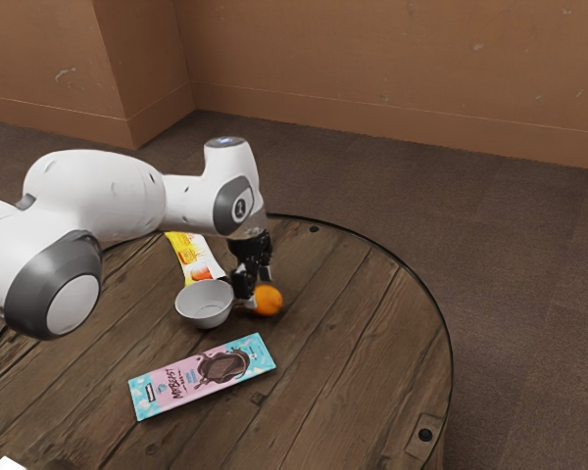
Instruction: Place the pear in the bowl.
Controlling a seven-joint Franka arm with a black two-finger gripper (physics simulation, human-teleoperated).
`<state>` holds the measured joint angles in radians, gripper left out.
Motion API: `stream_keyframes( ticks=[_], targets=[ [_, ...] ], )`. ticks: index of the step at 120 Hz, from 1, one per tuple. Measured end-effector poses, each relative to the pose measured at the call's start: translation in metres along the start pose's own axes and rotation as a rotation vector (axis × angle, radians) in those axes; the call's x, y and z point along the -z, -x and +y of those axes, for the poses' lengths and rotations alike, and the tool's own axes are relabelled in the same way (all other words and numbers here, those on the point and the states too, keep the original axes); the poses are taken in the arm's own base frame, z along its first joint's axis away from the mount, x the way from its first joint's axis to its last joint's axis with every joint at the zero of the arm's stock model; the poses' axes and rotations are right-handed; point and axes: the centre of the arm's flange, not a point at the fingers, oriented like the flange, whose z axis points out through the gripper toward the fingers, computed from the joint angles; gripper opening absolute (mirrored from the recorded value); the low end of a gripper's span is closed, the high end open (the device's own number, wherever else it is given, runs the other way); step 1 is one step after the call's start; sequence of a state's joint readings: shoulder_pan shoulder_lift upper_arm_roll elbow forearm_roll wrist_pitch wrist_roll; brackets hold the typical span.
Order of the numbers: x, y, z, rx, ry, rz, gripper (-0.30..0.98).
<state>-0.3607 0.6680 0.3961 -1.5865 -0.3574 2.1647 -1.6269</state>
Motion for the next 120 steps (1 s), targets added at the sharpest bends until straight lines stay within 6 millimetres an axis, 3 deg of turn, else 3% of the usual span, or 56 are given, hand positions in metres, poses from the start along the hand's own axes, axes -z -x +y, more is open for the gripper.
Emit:
stream_keyframes(
  ticks=[36,68,76,90,108,120],
  targets=[
    [-0.009,0.008,-0.005,0.164,0.009,-0.003,0.54],
    [-0.004,0.010,-0.005,0.265,0.018,-0.019,0.37],
    [0.007,0.012,-0.004,0.279,0.030,-0.030,0.33],
    [0.048,0.019,-0.006,0.295,0.069,-0.073,0.29],
    [0.076,-0.017,-0.041,0.357,0.041,-0.097,0.28],
    [0.077,-0.049,-0.059,0.411,0.013,-0.098,0.31]
  ],
)
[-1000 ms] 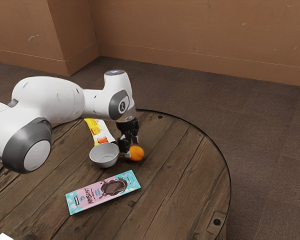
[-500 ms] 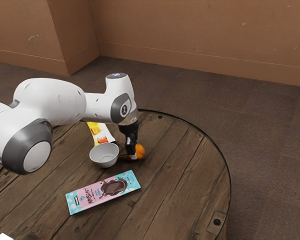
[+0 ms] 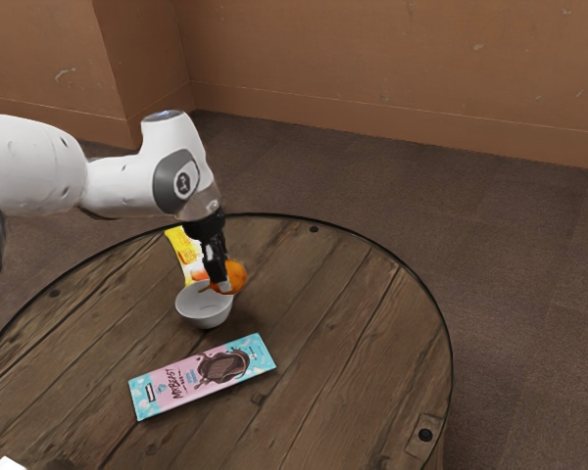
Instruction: Place the pear in the bowl.
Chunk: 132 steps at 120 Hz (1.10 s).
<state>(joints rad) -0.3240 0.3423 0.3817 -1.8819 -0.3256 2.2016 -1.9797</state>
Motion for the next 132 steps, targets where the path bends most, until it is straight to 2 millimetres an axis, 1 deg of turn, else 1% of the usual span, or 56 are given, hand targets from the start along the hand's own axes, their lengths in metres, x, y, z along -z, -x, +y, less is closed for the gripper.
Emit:
stream_keyframes(
  ticks=[7,20,36,48,56,62,72,77,80,85,88,92,96,103,107,111,116,120,127,132],
  targets=[
    [-0.005,-0.008,0.001,0.016,-0.008,0.010,0.34],
    [-0.015,-0.013,0.003,0.033,-0.011,0.026,0.37],
    [-0.014,-0.031,0.011,0.076,-0.009,0.026,0.41],
    [-0.013,-0.039,0.017,0.097,-0.004,0.028,0.50],
    [-0.012,-0.041,0.019,0.104,0.000,0.027,0.54],
    [-0.003,-0.037,0.018,0.092,0.012,0.021,0.57],
    [0.032,-0.020,0.005,0.016,0.061,0.015,0.60],
    [0.059,-0.017,-0.001,-0.043,0.090,0.012,0.61],
    [0.077,-0.028,0.003,-0.068,0.107,0.009,0.62],
    [0.105,-0.058,0.015,-0.108,0.132,0.009,0.63],
    [0.121,-0.072,0.020,-0.144,0.145,0.008,0.63],
    [0.146,-0.084,0.022,-0.214,0.166,0.005,0.63],
    [0.179,-0.088,0.023,-0.307,0.197,0.000,0.64],
    [0.245,-0.084,0.024,-0.480,0.251,0.002,0.64],
    [0.275,-0.081,0.020,-0.575,0.267,0.010,0.65],
    [0.298,-0.078,0.016,-0.666,0.276,0.019,0.65],
    [0.320,-0.075,0.008,-0.775,0.280,0.032,0.65],
    [0.332,-0.072,0.003,-0.859,0.274,0.044,0.65],
    [0.341,-0.067,-0.005,-0.996,0.248,0.062,0.66],
    [0.343,-0.063,-0.011,-1.086,0.224,0.071,0.66]
  ],
)
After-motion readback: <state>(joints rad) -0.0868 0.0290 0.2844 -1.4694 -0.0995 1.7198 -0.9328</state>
